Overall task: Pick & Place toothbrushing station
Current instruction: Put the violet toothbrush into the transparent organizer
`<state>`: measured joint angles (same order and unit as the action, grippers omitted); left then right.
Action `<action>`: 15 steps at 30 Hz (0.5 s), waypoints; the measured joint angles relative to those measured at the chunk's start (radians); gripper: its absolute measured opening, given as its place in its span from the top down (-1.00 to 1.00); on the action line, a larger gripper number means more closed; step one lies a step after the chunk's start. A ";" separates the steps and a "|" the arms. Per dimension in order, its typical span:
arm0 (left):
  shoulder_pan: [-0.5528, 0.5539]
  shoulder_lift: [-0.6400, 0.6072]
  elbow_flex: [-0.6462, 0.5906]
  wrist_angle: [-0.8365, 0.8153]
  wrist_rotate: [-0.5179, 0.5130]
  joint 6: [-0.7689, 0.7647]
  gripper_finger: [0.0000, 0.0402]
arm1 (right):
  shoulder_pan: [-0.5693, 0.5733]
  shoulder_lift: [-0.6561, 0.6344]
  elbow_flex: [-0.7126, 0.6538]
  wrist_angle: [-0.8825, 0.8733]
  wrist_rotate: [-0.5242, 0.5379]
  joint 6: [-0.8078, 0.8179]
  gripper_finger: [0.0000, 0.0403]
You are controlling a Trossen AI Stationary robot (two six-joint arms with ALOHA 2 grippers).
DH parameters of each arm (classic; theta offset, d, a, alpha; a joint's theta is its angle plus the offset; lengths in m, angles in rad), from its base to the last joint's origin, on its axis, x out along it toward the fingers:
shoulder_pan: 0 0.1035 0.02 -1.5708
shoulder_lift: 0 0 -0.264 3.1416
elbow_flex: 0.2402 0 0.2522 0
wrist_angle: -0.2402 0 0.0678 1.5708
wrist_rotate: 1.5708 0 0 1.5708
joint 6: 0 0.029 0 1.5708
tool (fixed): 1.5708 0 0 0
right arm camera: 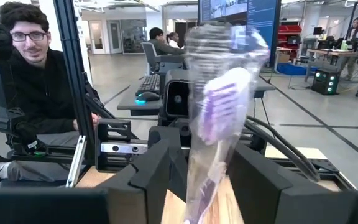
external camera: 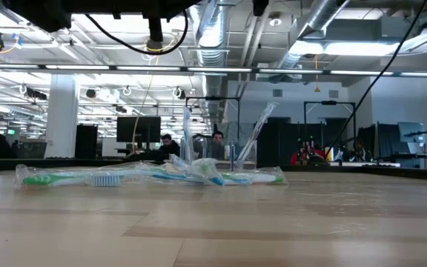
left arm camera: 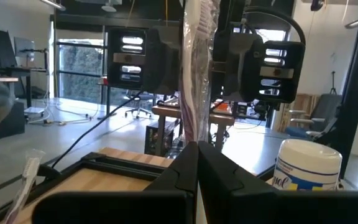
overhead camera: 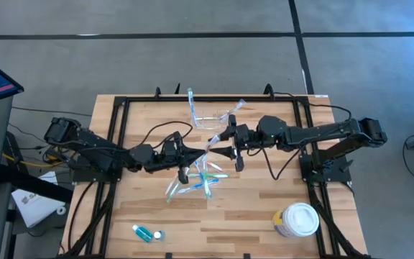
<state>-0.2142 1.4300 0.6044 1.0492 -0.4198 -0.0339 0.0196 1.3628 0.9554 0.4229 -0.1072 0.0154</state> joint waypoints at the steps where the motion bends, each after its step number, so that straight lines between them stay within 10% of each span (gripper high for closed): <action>1: 0.000 0.000 0.000 0.000 0.000 0.000 1.00 | 0.000 0.000 0.000 0.000 0.000 0.000 0.35; 9: 0.000 0.000 0.000 0.000 0.001 0.000 1.00 | 0.000 0.000 0.000 0.000 0.001 -0.026 0.91; 15: 0.000 0.000 0.000 -0.002 -0.009 0.000 1.00 | 0.000 0.000 0.000 -0.007 0.001 -0.027 0.95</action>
<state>-0.2142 1.4300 0.6044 1.0475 -0.4290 -0.0338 0.0193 1.3628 0.9554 0.4163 -0.1062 -0.0113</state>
